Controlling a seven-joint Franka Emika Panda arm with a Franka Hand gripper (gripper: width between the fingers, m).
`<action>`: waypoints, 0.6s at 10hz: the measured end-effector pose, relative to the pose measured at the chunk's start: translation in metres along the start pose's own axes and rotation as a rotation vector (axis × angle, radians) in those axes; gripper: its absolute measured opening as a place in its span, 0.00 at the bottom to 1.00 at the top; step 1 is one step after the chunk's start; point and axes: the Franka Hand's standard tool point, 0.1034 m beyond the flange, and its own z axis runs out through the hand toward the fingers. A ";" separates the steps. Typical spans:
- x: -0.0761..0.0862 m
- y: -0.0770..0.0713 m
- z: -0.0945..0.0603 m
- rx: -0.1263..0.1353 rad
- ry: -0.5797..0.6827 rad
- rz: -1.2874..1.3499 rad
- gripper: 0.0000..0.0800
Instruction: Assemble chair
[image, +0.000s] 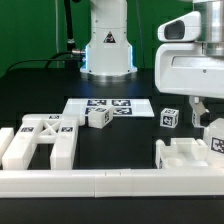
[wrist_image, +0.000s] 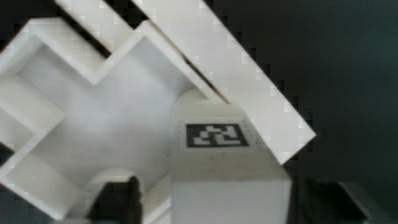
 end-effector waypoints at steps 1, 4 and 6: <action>-0.001 0.000 0.000 -0.003 0.002 -0.056 0.64; 0.000 -0.001 0.000 -0.002 0.004 -0.368 0.81; 0.001 -0.001 -0.001 -0.001 0.006 -0.508 0.81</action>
Offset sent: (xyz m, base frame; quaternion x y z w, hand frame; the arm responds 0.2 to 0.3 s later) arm 0.0083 0.0013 0.0027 -0.0026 0.0109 -0.2408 0.9705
